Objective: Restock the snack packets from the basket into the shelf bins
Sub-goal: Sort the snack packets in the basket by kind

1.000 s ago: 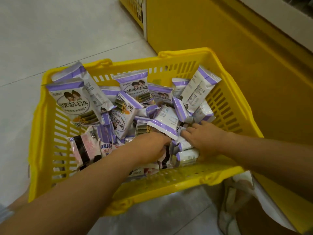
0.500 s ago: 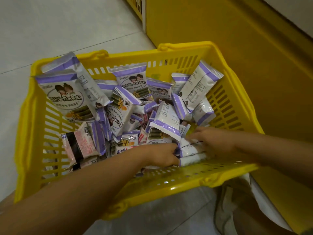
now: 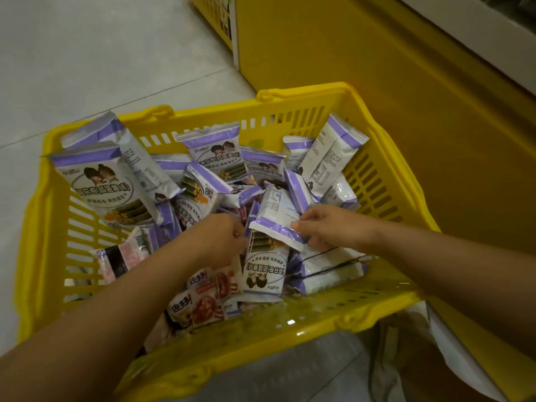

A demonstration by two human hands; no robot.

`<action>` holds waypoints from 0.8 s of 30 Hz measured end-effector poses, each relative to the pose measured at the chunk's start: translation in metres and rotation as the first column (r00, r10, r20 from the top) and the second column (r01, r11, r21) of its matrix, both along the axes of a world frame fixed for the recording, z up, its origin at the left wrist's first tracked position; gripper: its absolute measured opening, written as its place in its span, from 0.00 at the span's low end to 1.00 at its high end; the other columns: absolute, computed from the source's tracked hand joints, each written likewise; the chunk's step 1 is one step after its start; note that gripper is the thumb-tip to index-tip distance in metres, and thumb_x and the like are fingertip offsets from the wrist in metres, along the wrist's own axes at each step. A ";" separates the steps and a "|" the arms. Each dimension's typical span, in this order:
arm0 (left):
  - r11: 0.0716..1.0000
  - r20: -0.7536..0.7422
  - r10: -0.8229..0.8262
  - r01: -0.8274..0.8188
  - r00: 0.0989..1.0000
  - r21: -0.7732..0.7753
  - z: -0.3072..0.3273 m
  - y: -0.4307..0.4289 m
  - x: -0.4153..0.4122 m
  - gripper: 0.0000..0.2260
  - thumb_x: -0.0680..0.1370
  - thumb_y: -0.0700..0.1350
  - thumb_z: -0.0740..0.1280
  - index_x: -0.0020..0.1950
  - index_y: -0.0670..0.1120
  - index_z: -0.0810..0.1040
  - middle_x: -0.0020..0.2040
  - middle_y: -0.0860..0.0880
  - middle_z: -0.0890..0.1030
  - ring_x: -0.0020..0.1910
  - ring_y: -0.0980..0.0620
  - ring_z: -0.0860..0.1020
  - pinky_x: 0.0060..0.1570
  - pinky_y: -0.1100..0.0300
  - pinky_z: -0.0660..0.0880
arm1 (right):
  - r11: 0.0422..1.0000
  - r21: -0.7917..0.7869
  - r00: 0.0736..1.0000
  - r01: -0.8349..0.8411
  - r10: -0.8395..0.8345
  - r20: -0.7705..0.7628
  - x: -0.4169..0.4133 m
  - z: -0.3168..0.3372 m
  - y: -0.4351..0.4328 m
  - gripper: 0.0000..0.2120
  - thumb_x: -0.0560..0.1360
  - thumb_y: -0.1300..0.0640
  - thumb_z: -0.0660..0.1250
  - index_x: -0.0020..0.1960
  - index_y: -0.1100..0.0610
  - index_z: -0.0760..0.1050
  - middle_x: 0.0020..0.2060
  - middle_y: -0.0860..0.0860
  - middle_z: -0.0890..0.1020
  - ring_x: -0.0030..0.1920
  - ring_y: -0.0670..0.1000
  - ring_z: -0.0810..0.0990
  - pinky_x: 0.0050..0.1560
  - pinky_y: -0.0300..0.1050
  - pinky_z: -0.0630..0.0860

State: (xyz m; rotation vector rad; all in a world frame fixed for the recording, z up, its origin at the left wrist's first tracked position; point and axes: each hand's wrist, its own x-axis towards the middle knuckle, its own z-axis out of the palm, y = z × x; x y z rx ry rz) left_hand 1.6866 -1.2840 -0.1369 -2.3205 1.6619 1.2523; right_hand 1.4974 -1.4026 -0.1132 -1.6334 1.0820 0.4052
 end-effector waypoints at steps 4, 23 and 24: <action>0.999 -0.063 0.038 -0.039 0.997 -0.006 -0.017 0.004 -0.013 0.05 0.79 0.51 0.63 0.49 0.52 0.76 0.48 0.51 0.79 0.45 0.53 0.76 0.43 0.60 0.71 | 0.857 0.342 0.916 0.386 -0.400 -0.032 0.014 -0.006 0.009 0.17 0.76 0.52 0.69 0.59 0.60 0.71 0.50 0.59 0.81 0.46 0.55 0.83 0.46 0.48 0.80; 0.957 -0.295 0.190 -0.243 0.936 -0.155 0.006 0.008 -0.007 0.09 0.77 0.52 0.67 0.47 0.55 0.67 0.40 0.56 0.72 0.36 0.61 0.72 0.30 0.71 0.65 | 0.656 0.445 0.638 0.609 -0.739 0.217 0.022 0.028 0.014 0.15 0.77 0.69 0.63 0.58 0.53 0.72 0.34 0.53 0.81 0.33 0.48 0.80 0.34 0.39 0.79; 0.960 -0.306 0.176 -0.232 0.935 -0.156 0.012 0.009 -0.004 0.08 0.78 0.52 0.66 0.45 0.56 0.67 0.40 0.56 0.72 0.36 0.62 0.72 0.31 0.71 0.65 | 0.696 0.420 0.659 0.582 -0.706 0.257 0.019 0.034 0.011 0.14 0.76 0.68 0.63 0.57 0.53 0.74 0.33 0.52 0.82 0.34 0.48 0.81 0.36 0.39 0.79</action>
